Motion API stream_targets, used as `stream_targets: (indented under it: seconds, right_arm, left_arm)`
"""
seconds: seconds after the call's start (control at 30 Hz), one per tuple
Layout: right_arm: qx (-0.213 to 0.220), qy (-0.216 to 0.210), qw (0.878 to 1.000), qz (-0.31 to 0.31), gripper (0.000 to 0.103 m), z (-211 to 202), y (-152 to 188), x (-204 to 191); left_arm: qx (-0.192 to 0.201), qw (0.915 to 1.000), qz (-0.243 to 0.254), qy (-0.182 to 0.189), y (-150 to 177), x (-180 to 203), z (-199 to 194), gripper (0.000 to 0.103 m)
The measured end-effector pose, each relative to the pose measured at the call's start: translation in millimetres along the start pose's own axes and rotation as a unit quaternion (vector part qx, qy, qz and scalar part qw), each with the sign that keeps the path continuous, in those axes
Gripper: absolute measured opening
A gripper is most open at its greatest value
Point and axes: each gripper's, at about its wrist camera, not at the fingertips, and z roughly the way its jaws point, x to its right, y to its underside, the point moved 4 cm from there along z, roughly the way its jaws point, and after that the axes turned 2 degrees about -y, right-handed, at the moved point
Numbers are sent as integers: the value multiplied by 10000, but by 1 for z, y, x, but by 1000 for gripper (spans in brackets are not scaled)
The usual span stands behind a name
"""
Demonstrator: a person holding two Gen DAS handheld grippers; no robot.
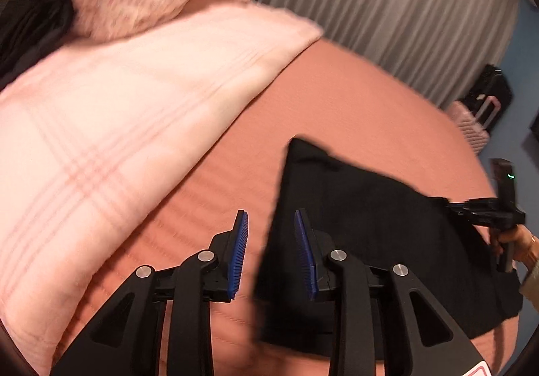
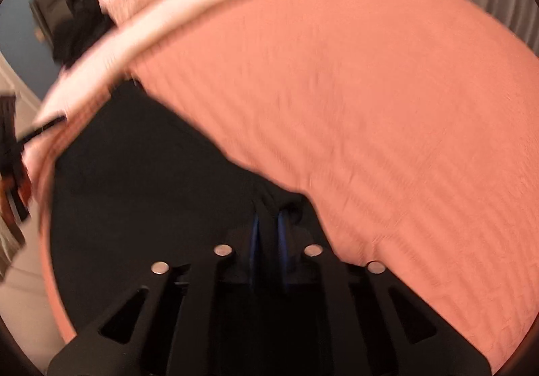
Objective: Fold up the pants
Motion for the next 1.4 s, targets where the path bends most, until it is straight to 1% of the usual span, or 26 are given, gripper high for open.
stream_targets:
  seconds: [0.03,0.07,0.1,0.2,0.23,0.27,0.37,0.43,0.47,0.5,0.53,0.6,0.67,0.73,0.83,0.9,0.93,0.97,1.0,1.03,1.13,1.2,1.27,1.33,1.37,1.4]
  right_arm:
    - [77,-26,9999,142,18,-7,-1,3]
    - [329,3,9985,428,25,-23,-1,9]
    - [568,108,9968,559,27,-38,1,12]
    - [1009,802,9911,326,27,-77,19,11]
    - [1040,899,9902,250,27,-84,26,6]
    - [996,818,9914,206,24,-87,36,-4]
    - [638,420,9971,42,13,-63,46,-31]
    - [408,426,9982,-81,10,-37,46,-35]
    - [252,543,9982,-64,8,-20,44,-28]
    - [222,625,9978,55,0,-10,43,-18]
    - [341,437,9979,327,0,-8,40,-8]
    - [691,367,9927,918,2,-26,36,3]
    - [1137,296,9891,891,2,-57,44,-7]
    - [1169,407,9888,832,2,-73,68,-10]
    - [525,1326,9834,1119,2,-81,144,31]
    - [826,1328,9702,1849,0,-124,196,58]
    - [873,1631,9565,2258,2,-153,226,71]
    - [888,1827,9490,2413,2,-170,244,77]
    - [875,2131,9391,2549,2,-189,265,84]
    - [830,2416,9290,2679,2,-206,284,91]
    - [869,2931,8973,3183,2,-270,352,120]
    - [822,3003,8912,3300,2,-296,378,137]
    - [687,2944,8968,3230,2,-324,402,159]
    - [567,3141,8950,3116,2,-346,418,178]
    - [510,3211,8939,3085,18,-360,427,191]
    - [462,3314,8902,3093,41,-371,436,198]
  left_arm:
    - [-85,9999,-26,-141,4,-3,3,25]
    - [-110,9997,21,-203,6,0,0,25]
    - [-61,9996,164,-204,7,9,-7,25]
    - [190,9940,1069,-118,7,67,-30,27]
    - [224,9908,1338,10,7,91,-34,39]
    - [219,9857,1662,184,9,123,-34,44]
    - [188,9694,2361,639,15,203,-13,47]
    - [13,9630,2631,580,18,232,18,47]
    - [-100,9613,2719,421,18,240,41,47]
    - [-349,9595,2780,297,19,241,66,47]
    - [-503,9594,2776,48,18,237,88,48]
    - [-497,9634,2630,175,5,226,105,49]
    - [-451,9655,2564,5,-13,224,107,49]
    - [-347,9644,2607,-277,-25,221,107,47]
    - [-183,9719,2345,-138,-41,229,82,43]
    - [115,9700,2429,-10,-39,262,46,47]
    - [167,9667,2550,91,-31,285,28,49]
    - [181,9643,2636,182,-23,302,17,53]
    - [196,9619,2709,324,-11,323,4,65]
    - [187,9591,2782,483,1,344,-5,70]
    - [-18,9492,3028,856,54,414,-24,71]
    - [-234,9441,3082,1143,81,448,-27,71]
    - [-552,9406,3052,1379,116,488,-25,71]
    - [-594,9361,3197,1344,140,527,-26,71]
    - [-551,9324,3358,1214,151,544,-27,71]
    - [-481,9283,3525,1081,162,560,-29,71]
